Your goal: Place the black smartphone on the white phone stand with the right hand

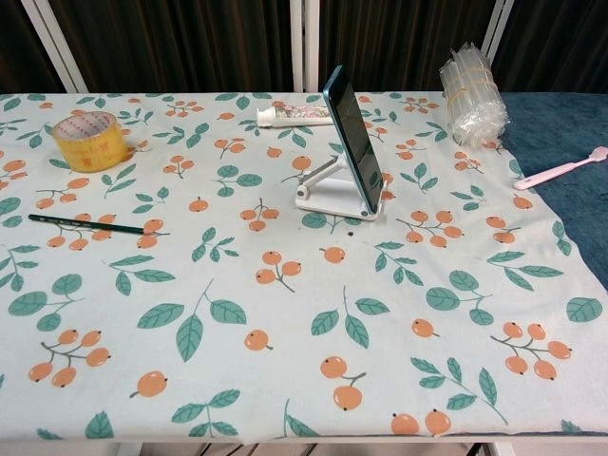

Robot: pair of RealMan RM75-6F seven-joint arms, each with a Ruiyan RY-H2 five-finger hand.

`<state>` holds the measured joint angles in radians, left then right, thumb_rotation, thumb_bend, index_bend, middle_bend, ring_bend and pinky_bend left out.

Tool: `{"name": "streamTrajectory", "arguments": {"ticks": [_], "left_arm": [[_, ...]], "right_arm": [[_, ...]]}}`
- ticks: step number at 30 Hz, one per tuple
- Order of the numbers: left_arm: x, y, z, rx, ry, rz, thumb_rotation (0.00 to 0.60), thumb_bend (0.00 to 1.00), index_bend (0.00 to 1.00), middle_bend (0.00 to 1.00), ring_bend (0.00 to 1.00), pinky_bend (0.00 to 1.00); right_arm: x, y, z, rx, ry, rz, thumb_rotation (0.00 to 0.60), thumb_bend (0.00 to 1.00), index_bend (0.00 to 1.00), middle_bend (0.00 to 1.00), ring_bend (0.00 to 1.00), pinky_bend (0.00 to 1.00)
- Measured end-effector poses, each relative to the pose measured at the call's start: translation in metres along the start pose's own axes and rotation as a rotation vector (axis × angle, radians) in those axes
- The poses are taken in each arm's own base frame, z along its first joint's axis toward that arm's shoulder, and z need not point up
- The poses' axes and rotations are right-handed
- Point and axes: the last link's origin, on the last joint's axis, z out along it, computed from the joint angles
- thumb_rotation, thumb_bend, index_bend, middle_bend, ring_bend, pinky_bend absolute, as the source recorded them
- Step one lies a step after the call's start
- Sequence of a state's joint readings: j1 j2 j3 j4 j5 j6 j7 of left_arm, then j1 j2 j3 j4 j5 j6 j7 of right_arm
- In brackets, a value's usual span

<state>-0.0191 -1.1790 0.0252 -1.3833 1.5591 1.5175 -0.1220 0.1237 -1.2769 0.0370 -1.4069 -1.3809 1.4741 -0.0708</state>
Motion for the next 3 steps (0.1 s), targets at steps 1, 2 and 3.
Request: {"name": "streamTrajectory", "arguments": {"ticks": [1,2,3], "left_arm": [[0.0,0.001,0.0,-0.003,-0.001,0.002,0.449,0.02,0.1,0.09,0.11,0.22],[0.0,0.002,0.001,-0.006,-0.001,0.006,0.449,0.02,0.1,0.09,0.11,0.22],[0.0,0.003,0.001,-0.008,-0.001,0.009,0.448,0.02,0.1,0.09,0.11,0.22]], "right_arm": [[0.0,0.011,-0.011,-0.033,-0.01,0.006,0.6,0.14,0.0,0.0,0.0,0.0],[0.001,0.018,-0.021,-0.058,-0.018,0.015,0.6,0.14,0.0,0.0,0.0,0.0],[0.001,0.026,-0.03,-0.082,-0.024,0.026,0.6,0.14,0.0,0.0,0.0,0.0]]}}
